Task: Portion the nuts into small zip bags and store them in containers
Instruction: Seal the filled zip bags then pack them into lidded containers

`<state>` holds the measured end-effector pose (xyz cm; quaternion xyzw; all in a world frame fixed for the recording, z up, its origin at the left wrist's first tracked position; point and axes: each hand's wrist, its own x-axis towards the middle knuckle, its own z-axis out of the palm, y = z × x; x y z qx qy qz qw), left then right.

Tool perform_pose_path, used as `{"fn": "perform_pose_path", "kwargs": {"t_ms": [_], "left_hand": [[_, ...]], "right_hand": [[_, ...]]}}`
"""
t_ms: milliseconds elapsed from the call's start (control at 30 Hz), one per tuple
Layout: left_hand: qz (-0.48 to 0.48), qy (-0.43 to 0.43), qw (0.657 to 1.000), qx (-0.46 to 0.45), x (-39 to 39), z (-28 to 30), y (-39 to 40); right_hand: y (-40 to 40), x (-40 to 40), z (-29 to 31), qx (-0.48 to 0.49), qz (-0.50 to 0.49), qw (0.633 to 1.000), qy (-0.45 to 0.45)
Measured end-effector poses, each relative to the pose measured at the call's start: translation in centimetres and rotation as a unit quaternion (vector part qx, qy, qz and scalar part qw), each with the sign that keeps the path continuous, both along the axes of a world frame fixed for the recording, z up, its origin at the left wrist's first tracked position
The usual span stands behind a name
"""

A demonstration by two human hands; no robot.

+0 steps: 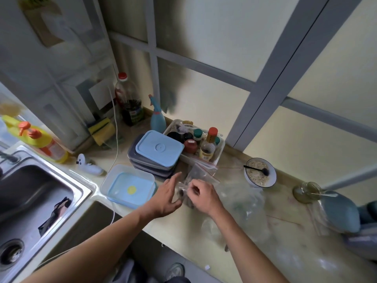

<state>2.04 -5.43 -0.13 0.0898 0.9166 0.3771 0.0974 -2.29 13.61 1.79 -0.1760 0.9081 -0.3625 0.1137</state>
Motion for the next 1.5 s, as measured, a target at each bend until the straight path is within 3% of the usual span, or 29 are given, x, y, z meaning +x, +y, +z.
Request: {"fn": "perform_pose_path", "kwargs": {"t_ms": [67, 167, 267, 367, 400, 467, 567, 700, 800, 900, 1000, 1133, 1233, 1400, 1500], "left_hand": [[0.07, -0.068, 0.991, 0.094, 0.0, 0.8, 0.5], [0.121, -0.123, 0.964, 0.201, 0.0, 1.8, 0.3], [0.177, -0.158, 0.922, 0.305, 0.5, 2.9, 0.1], [0.259, -0.134, 0.9, 0.324, 0.5, 3.8, -0.7], [0.283, -0.135, 0.885, 0.343, 0.6, 3.9, -1.0], [0.318, -0.131, 0.866, 0.363, 0.9, 4.4, -1.6], [0.33, -0.106, 0.87, 0.35, 1.7, 5.2, -2.3], [0.349, -0.074, 0.863, 0.357, 2.5, 5.6, -3.9], [0.404, -0.037, 0.824, 0.395, 2.5, 5.9, -5.3], [0.46, -0.004, 0.784, 0.417, 2.0, 6.9, -6.7], [0.483, 0.001, 0.76, 0.435, 1.6, 7.3, -8.3], [0.469, 0.014, 0.794, 0.386, 1.7, 7.2, -11.2], [0.433, -0.004, 0.823, 0.366, 1.6, 6.8, -13.0], [0.376, -0.024, 0.885, 0.272, 1.9, 5.8, -15.0], [0.37, -0.001, 0.915, 0.159, 1.6, 5.0, -15.8]], "right_hand": [[0.1, -0.2, 1.2, -0.073, -0.025, 0.992, -0.097], [0.0, -0.6, 2.8, -0.2, -0.088, 0.963, -0.159], [-0.7, -0.9, 3.4, -0.331, -0.149, 0.902, -0.234], [-2.5, -0.5, 3.2, -0.404, -0.194, 0.839, -0.307], [-3.3, -0.2, 3.0, -0.396, -0.194, 0.839, -0.319], [-4.9, 0.6, 2.7, -0.322, -0.19, 0.876, -0.306], [-7.2, 1.5, 2.4, -0.222, -0.206, 0.924, -0.233], [-10.1, 2.0, 2.2, -0.196, -0.263, 0.931, -0.158], [-11.8, 2.6, 2.9, -0.226, -0.281, 0.925, -0.122], [-13.0, 3.1, 4.7, -0.273, -0.223, 0.934, -0.046], [-14.3, 3.0, 5.2, -0.222, -0.104, 0.969, 0.032], [-16.3, 3.0, 4.3, -0.064, 0.014, 0.997, -0.047], [-17.5, 3.2, 3.9, 0.052, 0.062, 0.996, -0.032], [-19.3, 3.0, 2.9, 0.079, 0.035, 0.996, 0.029], [-20.6, 2.3, 2.6, 0.056, 0.04, 0.998, 0.016]]}}
